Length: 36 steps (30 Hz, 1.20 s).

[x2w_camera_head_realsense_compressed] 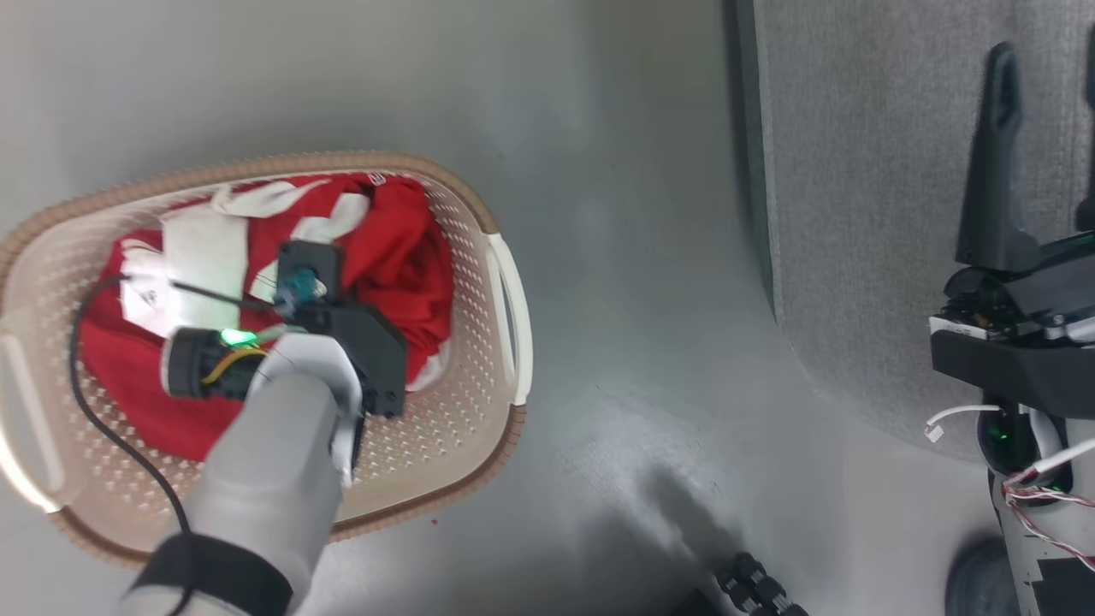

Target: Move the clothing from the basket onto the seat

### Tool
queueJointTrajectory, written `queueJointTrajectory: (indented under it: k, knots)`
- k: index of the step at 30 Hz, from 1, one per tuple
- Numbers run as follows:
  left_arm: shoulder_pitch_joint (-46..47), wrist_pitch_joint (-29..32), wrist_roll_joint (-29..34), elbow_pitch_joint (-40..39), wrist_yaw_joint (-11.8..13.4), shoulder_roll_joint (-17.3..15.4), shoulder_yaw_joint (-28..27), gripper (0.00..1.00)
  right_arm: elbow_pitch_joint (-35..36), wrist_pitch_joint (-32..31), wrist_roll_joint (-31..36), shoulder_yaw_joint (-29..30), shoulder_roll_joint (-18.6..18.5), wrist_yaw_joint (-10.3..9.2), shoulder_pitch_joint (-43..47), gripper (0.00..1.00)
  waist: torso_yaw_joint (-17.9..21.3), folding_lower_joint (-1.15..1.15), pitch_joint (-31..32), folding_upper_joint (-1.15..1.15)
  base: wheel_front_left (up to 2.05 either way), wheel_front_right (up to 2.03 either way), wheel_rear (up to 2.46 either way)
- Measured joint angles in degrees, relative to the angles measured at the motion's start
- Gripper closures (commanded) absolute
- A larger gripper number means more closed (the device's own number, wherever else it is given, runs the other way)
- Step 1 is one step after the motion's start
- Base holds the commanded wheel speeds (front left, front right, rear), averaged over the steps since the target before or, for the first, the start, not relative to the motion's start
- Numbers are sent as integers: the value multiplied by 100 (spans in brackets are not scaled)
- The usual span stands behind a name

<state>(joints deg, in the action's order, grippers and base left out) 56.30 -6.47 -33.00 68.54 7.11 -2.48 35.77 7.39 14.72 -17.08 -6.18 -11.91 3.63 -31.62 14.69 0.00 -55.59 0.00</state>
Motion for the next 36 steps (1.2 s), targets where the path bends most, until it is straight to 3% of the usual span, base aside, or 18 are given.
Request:
queueJointTrajectory:
  k: [17,36]
  knots:
    - [-922,-577,-682,-1083,1,8,557,100,-789,0,211,-102,-129,99,90,0,-458,-1,1023,0,0,0,0]
    - [-1574,-781,-987,-1403,-4,27,342,100,-1566,-1,252,0,-188,126,943,0,-1127,-1,2582,-1,0,0,0]
